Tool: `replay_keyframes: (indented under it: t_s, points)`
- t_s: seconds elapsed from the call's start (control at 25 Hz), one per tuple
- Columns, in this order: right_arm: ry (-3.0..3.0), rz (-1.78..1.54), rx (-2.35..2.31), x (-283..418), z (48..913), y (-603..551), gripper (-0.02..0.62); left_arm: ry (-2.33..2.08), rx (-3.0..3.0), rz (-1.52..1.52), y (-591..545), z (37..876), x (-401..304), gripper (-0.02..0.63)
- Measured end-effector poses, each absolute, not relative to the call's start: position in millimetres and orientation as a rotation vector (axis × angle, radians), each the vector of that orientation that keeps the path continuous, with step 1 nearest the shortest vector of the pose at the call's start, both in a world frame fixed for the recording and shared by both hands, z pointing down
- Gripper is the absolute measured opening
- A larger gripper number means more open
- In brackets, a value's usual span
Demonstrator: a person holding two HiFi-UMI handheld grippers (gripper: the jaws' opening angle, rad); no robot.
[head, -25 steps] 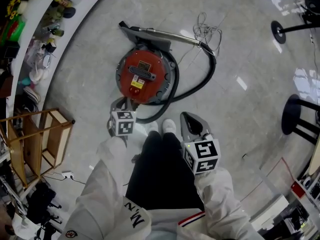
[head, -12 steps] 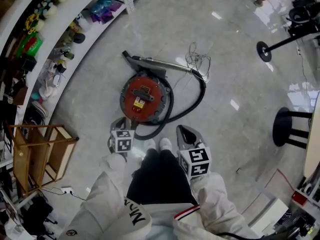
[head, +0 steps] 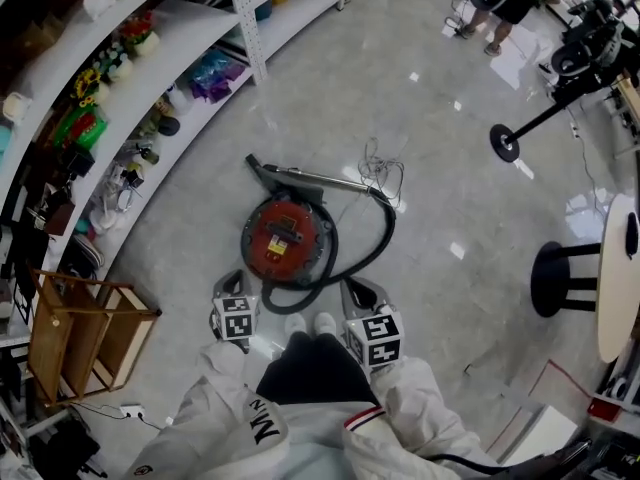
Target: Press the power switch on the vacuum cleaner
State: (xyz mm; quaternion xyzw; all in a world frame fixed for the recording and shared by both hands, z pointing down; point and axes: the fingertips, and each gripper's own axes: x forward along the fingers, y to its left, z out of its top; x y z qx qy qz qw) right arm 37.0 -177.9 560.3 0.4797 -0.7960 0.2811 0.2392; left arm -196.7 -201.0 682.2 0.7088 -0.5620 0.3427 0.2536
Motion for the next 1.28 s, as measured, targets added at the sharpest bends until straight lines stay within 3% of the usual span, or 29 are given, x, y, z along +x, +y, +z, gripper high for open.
replay_keyframes:
  t_s: [1.28]
  points:
    - [-2.382, 0.568, 1.416, 32.4, 438.3, -217.2, 0.0, -1.67, 2.239, 0.617, -232.9, 472.5, -162.7, 0.0]
